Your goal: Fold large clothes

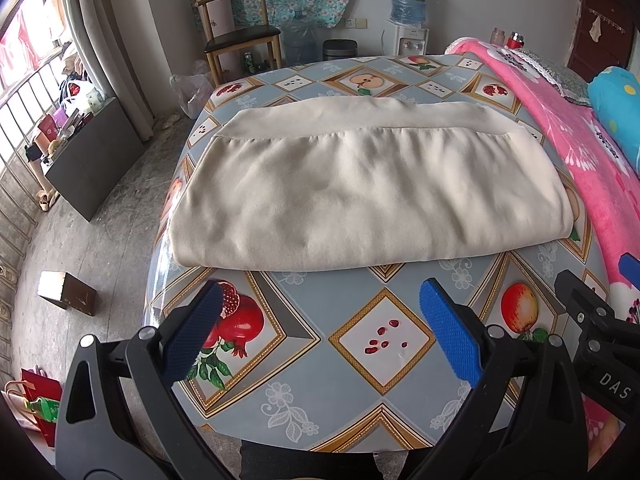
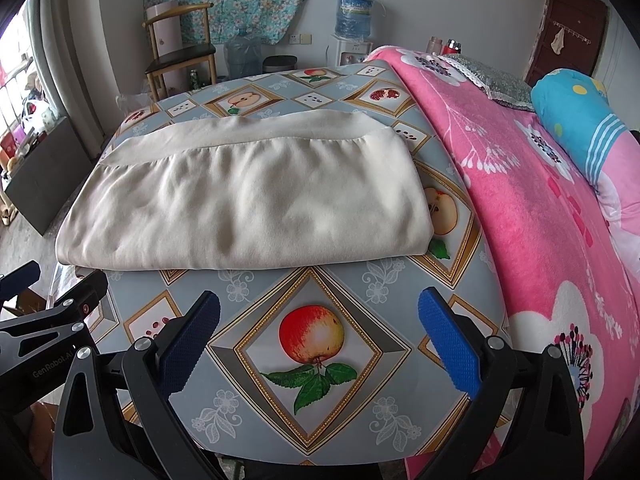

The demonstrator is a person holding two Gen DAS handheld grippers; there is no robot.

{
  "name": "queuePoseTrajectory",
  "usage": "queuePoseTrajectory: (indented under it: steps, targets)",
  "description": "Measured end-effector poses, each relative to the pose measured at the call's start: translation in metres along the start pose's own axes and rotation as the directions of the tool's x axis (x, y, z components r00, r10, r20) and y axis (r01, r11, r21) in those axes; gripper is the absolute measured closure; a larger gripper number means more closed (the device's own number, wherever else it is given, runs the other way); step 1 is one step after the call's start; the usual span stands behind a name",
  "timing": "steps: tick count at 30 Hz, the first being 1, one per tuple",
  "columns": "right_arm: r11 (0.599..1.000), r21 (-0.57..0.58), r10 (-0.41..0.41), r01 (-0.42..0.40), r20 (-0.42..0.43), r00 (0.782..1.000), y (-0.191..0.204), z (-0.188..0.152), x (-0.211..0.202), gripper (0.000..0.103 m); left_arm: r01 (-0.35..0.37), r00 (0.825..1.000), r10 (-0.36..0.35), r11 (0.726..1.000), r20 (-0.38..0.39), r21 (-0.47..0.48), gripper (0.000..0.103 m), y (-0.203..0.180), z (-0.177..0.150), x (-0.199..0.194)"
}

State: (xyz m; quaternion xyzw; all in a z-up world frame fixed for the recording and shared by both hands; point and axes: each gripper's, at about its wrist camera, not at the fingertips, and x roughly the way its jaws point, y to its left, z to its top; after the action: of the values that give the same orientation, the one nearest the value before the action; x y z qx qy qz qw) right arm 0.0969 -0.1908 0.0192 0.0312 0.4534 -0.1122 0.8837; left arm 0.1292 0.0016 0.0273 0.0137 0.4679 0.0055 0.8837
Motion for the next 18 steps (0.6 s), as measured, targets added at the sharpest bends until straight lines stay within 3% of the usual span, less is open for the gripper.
queuePoseTrajectory:
  steps: [18]
  targets:
    - [1.0,-0.001,-0.001,0.001,0.0,1.0,0.001,-0.0001,0.0004,0.006,-0.001,1.0,0.001,1.0,0.0,0.001,0.008,0.0001,0.0,0.0003]
